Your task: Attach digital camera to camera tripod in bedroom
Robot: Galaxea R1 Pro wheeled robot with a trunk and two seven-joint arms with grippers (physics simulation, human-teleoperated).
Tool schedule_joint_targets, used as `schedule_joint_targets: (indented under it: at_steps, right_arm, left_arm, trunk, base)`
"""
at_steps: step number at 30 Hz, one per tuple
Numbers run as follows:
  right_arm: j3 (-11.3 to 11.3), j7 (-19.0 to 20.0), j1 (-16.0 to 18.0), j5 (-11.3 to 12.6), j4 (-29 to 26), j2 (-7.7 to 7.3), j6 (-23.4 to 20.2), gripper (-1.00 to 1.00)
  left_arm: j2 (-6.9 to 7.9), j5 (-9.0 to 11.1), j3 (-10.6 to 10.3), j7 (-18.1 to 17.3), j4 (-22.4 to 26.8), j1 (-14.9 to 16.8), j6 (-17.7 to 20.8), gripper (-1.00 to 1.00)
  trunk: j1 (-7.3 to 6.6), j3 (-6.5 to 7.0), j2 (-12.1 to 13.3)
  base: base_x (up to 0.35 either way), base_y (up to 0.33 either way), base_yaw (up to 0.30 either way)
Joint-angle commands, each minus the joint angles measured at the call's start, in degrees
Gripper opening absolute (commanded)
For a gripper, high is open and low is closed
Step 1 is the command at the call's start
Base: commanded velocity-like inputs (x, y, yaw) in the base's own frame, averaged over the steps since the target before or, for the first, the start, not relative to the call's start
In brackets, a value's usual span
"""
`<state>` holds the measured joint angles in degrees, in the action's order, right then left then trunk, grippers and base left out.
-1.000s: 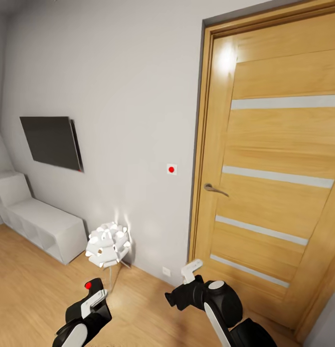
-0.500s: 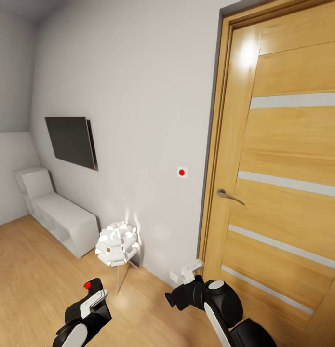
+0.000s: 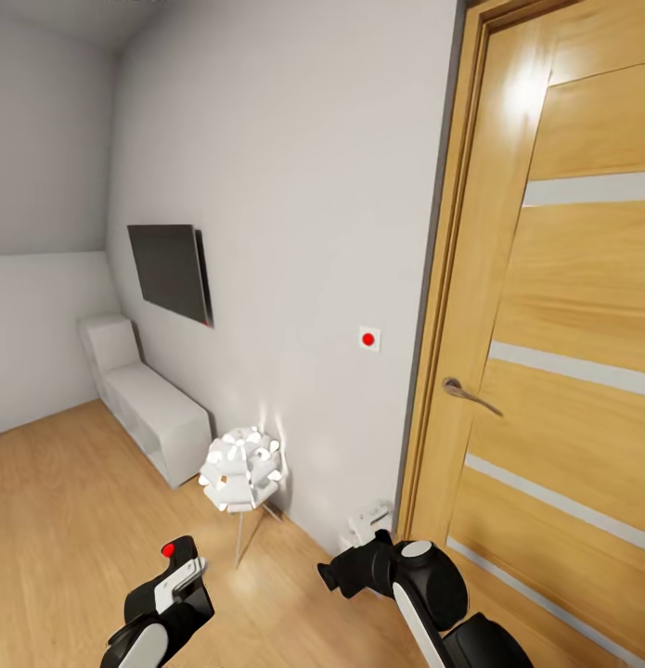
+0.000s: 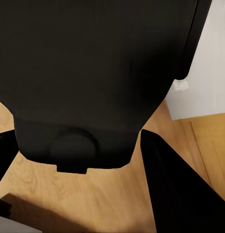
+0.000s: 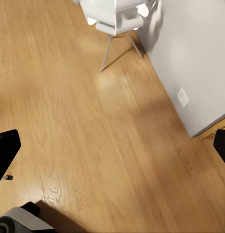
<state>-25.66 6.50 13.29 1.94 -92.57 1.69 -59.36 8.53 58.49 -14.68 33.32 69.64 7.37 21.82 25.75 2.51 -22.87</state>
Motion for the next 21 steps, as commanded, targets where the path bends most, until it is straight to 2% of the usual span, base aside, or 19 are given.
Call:
schedule_joint_targets:
  at_steps: [1,13,21]
  right_arm:
    - [0.0,0.0,0.0,0.2,-0.1,0.00,-0.3,1.00]
    - [0.0,0.0,0.0,0.2,0.0,-0.02,-0.3,1.00]
    - [0.0,0.1,0.0,0.2,0.0,-0.09,-0.3,1.00]
  left_arm:
    - [0.06,0.3,-0.1,0.4,0.1,0.0,0.1,-1.00]
    - [0.24,0.3,-0.1,0.3,0.3,-0.3,-0.1,-1.00]
    - [1.27,0.6,-0.1,0.3,0.7,-0.7,-3.1,-1.00]
  trunk:
    - [0.03,-0.03,-0.1]
    - [0.03,-0.03,-0.1]
    - [0.03,-0.03,-0.1]
  base:
    - [0.052,-0.069,0.263]
    - [0.019,-0.025,0.271]
    - [0.002,-0.002,0.238]
